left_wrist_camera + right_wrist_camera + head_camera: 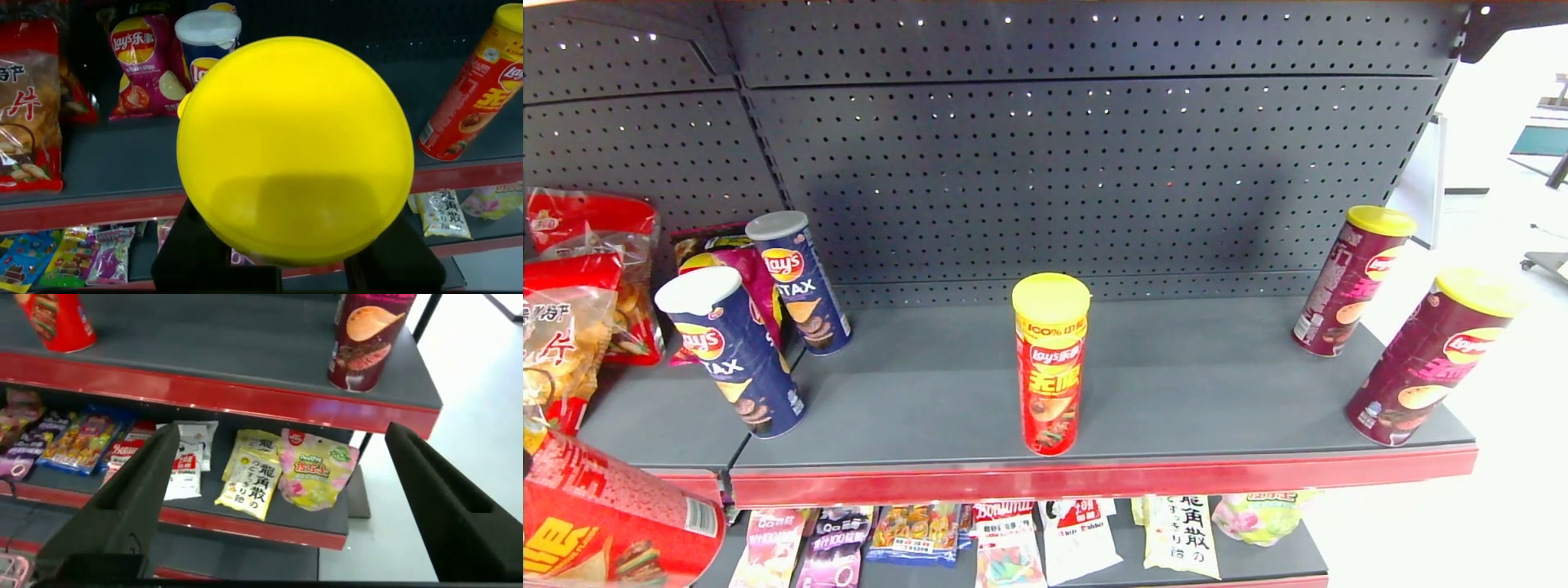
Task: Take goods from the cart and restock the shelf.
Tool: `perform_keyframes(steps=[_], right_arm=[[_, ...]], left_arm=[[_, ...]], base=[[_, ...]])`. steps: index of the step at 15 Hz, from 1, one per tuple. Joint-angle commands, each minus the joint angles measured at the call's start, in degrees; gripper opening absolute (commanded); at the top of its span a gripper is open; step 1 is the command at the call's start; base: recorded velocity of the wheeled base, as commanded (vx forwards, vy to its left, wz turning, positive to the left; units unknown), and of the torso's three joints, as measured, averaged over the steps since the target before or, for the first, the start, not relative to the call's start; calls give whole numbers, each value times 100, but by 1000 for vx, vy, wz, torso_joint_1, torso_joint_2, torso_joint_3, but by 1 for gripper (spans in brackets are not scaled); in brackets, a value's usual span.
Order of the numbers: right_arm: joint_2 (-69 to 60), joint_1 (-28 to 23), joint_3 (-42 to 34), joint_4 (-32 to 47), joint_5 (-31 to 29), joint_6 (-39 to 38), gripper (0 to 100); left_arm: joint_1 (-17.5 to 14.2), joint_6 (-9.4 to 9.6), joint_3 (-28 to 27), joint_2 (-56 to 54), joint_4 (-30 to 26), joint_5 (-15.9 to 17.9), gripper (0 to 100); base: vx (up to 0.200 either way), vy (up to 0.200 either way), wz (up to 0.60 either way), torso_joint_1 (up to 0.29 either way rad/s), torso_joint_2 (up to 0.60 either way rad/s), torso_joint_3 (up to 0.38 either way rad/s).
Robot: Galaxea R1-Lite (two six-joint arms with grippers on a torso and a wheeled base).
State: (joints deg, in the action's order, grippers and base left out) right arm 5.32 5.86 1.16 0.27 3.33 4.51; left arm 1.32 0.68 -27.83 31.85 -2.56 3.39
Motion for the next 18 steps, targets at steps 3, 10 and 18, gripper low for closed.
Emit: perform_keyframes(steps=[3, 10, 18], right_arm=[[31, -164, -2, -44, -113, -29, 100], [-496, -560, -107, -27, -122, -337, 100], [-505, -560, -116, -27, -157, -381, 100]], left_arm=[[0, 2, 59, -65, -8, -5, 0], [0, 2, 155, -65, 10, -5, 0], [0, 2, 146, -21, 27, -5, 0]], base=[[0, 0, 0, 0, 0, 0], [0, 0, 0, 0, 0, 0], [0, 0, -75, 0, 0, 0]])
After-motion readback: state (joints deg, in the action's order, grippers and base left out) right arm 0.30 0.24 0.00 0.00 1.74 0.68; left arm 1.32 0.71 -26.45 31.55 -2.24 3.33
